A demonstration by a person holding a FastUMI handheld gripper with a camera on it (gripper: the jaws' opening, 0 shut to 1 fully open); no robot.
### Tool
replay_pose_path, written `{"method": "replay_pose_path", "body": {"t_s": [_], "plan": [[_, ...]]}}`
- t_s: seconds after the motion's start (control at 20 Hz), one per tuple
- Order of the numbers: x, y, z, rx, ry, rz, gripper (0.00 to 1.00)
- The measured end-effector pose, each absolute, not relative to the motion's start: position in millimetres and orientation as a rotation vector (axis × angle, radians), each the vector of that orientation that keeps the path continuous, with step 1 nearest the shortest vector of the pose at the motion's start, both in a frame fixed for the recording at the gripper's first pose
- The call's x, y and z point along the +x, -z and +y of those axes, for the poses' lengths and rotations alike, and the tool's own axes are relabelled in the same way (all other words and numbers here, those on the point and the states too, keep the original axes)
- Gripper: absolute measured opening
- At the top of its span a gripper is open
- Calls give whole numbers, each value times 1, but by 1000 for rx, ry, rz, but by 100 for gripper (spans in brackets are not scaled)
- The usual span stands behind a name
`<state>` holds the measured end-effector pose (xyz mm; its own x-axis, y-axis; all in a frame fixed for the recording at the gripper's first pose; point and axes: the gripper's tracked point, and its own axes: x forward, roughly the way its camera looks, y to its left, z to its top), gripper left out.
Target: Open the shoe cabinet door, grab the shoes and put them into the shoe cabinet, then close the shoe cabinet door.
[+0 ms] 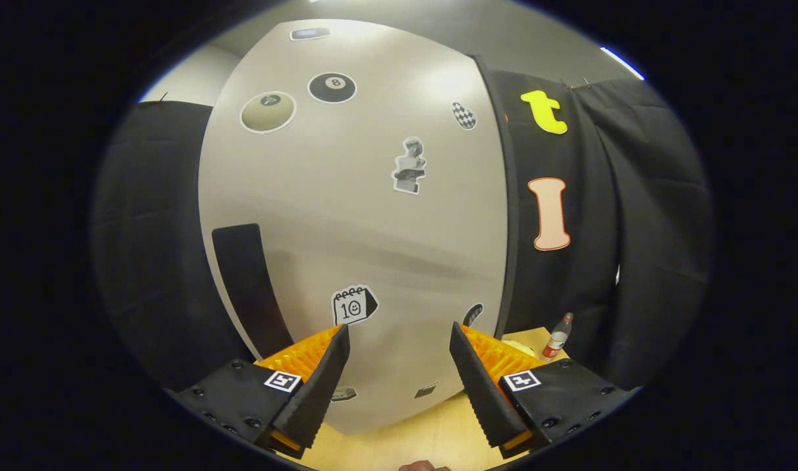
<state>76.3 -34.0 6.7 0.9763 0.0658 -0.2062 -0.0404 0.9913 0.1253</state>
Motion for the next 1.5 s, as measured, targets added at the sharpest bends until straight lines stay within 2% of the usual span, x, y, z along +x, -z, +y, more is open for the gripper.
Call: {"method": "replay_pose_path", "body": {"t_s": [0.2, 0.25, 0.4, 0.55, 1.5], "plan": [[101, -19, -10, 50, -43, 156, 96], [103, -20, -9, 26, -51, 139, 92], [101, -16, -10, -4, -65, 137, 98], [100, -15, -6, 12, -88, 135, 97], [-14, -52, 1, -10, -139, 46, 97]]}}
